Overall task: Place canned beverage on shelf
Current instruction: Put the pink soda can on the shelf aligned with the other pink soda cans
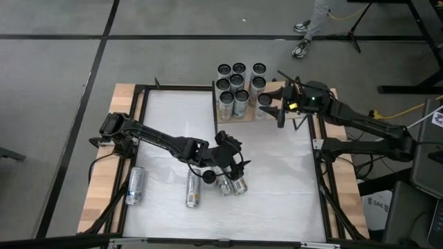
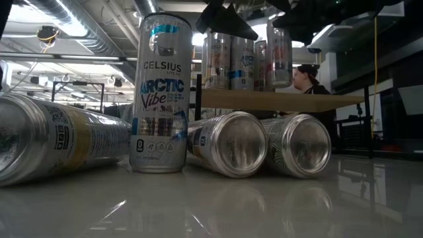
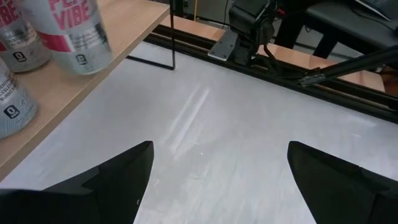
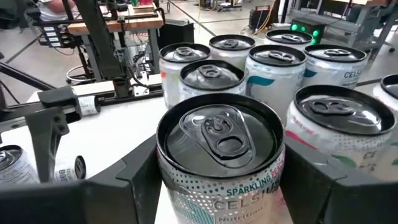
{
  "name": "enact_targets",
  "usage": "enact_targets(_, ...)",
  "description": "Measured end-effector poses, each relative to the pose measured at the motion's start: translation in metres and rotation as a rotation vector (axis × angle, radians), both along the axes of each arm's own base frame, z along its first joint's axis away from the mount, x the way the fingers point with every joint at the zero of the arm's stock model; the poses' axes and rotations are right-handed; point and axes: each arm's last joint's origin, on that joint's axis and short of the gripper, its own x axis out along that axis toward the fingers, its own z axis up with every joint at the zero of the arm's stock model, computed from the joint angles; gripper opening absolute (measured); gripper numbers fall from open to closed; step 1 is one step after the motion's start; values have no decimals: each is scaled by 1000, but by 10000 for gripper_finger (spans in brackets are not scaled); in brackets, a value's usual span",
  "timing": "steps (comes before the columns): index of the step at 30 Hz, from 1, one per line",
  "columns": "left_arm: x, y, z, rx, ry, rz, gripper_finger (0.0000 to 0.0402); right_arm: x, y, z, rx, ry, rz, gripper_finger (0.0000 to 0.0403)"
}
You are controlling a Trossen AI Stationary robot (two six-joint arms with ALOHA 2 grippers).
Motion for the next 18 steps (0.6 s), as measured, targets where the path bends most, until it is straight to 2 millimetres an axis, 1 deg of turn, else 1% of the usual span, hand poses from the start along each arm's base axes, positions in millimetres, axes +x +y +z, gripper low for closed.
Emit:
enact_targets(7, 0, 0, 0, 0, -2, 0, 364, 5, -11, -6, 23, 19, 16, 246)
enact_targets(13, 0, 0, 0, 0, -1, 0, 364, 13, -16, -11, 5, 27, 29, 246)
enact_targets(18, 0, 0, 0, -1, -1, 0, 364, 15, -17, -11, 2, 22, 29, 246)
